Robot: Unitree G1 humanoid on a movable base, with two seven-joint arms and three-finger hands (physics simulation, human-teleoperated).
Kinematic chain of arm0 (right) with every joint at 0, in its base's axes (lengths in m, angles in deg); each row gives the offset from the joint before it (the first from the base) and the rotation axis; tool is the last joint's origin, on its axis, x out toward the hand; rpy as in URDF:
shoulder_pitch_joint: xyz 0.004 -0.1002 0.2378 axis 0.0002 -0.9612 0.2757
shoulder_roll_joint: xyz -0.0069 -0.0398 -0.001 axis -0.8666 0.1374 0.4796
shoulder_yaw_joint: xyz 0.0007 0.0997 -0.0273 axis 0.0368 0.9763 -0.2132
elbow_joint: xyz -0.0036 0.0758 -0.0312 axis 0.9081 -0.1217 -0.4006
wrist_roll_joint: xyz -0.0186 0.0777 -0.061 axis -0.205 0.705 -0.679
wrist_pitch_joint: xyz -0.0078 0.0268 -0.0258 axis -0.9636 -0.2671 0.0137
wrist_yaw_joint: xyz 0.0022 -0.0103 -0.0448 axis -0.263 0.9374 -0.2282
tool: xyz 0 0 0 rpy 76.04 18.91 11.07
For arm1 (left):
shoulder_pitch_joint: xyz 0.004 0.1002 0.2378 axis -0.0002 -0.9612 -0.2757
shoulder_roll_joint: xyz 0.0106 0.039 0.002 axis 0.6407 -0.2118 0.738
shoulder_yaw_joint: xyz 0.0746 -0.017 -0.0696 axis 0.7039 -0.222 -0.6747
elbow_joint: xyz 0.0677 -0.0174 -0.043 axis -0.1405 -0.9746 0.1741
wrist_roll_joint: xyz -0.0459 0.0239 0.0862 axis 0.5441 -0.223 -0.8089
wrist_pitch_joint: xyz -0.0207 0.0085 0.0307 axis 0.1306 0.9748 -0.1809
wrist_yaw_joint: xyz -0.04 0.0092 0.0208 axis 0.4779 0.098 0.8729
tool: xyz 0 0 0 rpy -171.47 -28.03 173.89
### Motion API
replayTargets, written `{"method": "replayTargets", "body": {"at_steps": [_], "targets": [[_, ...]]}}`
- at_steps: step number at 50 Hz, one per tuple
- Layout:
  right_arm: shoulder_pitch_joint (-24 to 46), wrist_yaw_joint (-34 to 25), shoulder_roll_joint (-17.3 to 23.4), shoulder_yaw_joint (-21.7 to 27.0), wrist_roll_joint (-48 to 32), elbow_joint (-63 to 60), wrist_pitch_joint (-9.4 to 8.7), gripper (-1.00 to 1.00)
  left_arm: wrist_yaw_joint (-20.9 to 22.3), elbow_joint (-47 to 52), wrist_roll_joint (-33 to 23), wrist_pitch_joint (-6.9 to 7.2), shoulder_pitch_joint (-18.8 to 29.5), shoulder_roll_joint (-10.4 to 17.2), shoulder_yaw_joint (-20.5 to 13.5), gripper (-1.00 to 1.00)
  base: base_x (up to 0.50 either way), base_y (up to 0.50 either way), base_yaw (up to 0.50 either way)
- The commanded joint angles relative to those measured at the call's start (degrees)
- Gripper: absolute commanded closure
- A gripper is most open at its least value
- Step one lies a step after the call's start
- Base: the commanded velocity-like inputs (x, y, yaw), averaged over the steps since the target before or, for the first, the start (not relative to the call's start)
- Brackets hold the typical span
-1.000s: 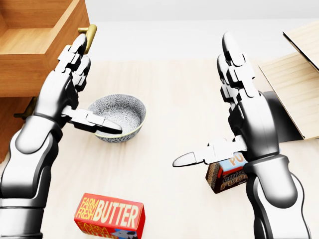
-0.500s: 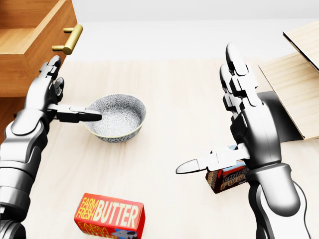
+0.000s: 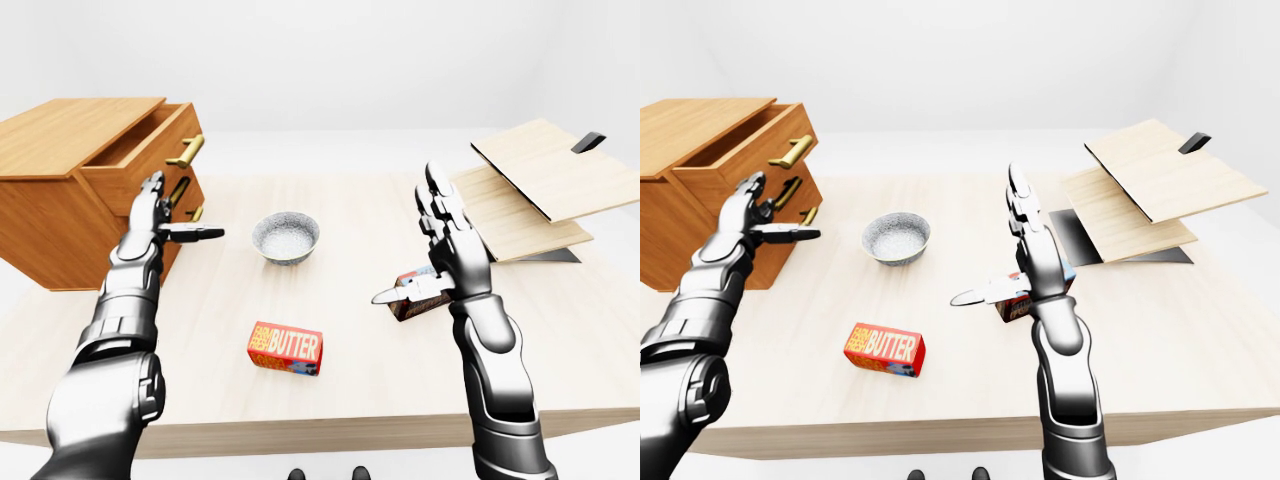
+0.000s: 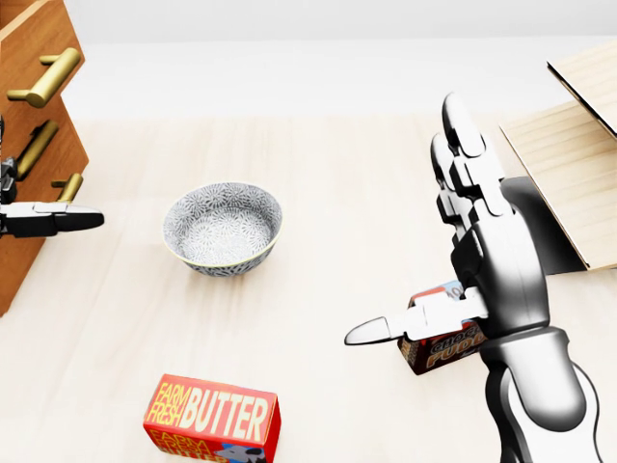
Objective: Close the top drawer of the cabinet.
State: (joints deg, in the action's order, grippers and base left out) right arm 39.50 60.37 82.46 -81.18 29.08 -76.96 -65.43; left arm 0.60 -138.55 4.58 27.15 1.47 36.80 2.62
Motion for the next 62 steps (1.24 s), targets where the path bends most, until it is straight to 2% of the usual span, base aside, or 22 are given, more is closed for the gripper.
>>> {"method": "replayTargets", "body": {"at_steps": [1, 3, 8, 10, 19, 21, 28, 34, 36, 42, 46, 51, 55, 62], "targets": [[-0.4, 0.3, -0.3, -0.4, -0.6, 0.0, 0.0, -1.0, -1.4, 1.1, 2.4, 1.4, -0.1, 8.8, -4.5, -1.0, 0.0, 0.0, 0.0], [-0.3, 0.4, -0.2, -0.4, -0.8, -0.5, 0.0, -1.0, -1.4, 1.1, 2.6, 1.3, -0.3, 9.5, -4.4, -1.0, 0.0, 0.0, 0.0], [-0.6, 0.3, -0.2, -0.3, -0.9, -0.7, 0.0, -1.0, -1.0, 2.1, 3.5, 2.97, -0.4, 12.7, -5.3, -1.0, 0.0, 0.0, 0.0], [-0.7, 0.3, -0.3, -0.2, -0.9, -0.4, 0.0, -1.0, -0.9, 1.5, 3.6, 3.01, 0.0, 13.8, -5.5, -1.0, 0.0, 0.0, 0.0], [-2.1, 0.3, -0.3, -0.1, -1.0, -2.0, 0.0, -1.0, -4.2, -4.8, 4.7, 1.9, 3.4, 18.2, -6.5, -1.0, 0.0, 0.0, 0.0], [-1.9, 0.3, -0.3, 0.0, -1.0, -1.9, 0.0, -1.0, -5.1, -6.3, 4.4, 0.64, 3.6, 19.8, -6.6, -1.0, 0.0, 0.0, 0.0], [-1.9, 0.5, -0.4, -0.1, -1.2, -1.8, 0.0, -1.0, -6.6, -9.6, 6.2, 0.57, 4.1, 25.0, -8.1, -1.0, 0.0, 0.0, 0.0], [-1.9, 0.6, -0.4, -0.1, -1.3, -2.4, 0.0, -1.0, -7.1, -9.7, 7.3, 1.38, 3.3, 30.0, -9.2, -1.0, 0.0, 0.0, 0.0], [-2.4, 0.7, -0.5, -0.3, -1.4, -3.0, 0.0, -1.0, -6.8, -9.7, 8.0, 2.09, 2.6, 32.4, -9.9, -1.0, 0.0, 0.0, 0.0], [-2.4, 0.8, -0.7, -0.9, -1.9, -4.0, 0.0, -1.0, -5.9, -8.9, 9.3, 3.23, 1.7, 36.3, -10.4, -1.0, 0.0, 0.0, 0.0], [-2.5, 0.8, -1.0, -1.5, -2.3, -4.4, 0.0, -1.0, -5.4, -8.8, 10.4, 3.51, 0.7, 37.7, -10.9, -1.0, 0.0, 0.0, 0.0], [-2.6, 0.8, -1.1, -1.8, -2.5, -4.9, 0.0, -1.0, -5.2, -8.6, 11.1, 3.51, -0.1, 38.0, -10.8, -1.0, 0.0, 0.0, 0.0], [-2.5, 0.9, -1.3, -1.9, -2.7, -4.3, 0.0, -1.0, -4.8, -8.1, 11.2, 3.14, -0.7, 37.5, -10.5, -1.0, 0.0, 0.0, 0.0], [-2.8, 0.6, -1.3, -1.7, -2.5, -4.4, 0.0, -1.0, -3.5, -5.0, 10.2, 3.39, -0.3, 36.3, -9.5, -1.0, 0.0, 0.0, 0.0]]}}
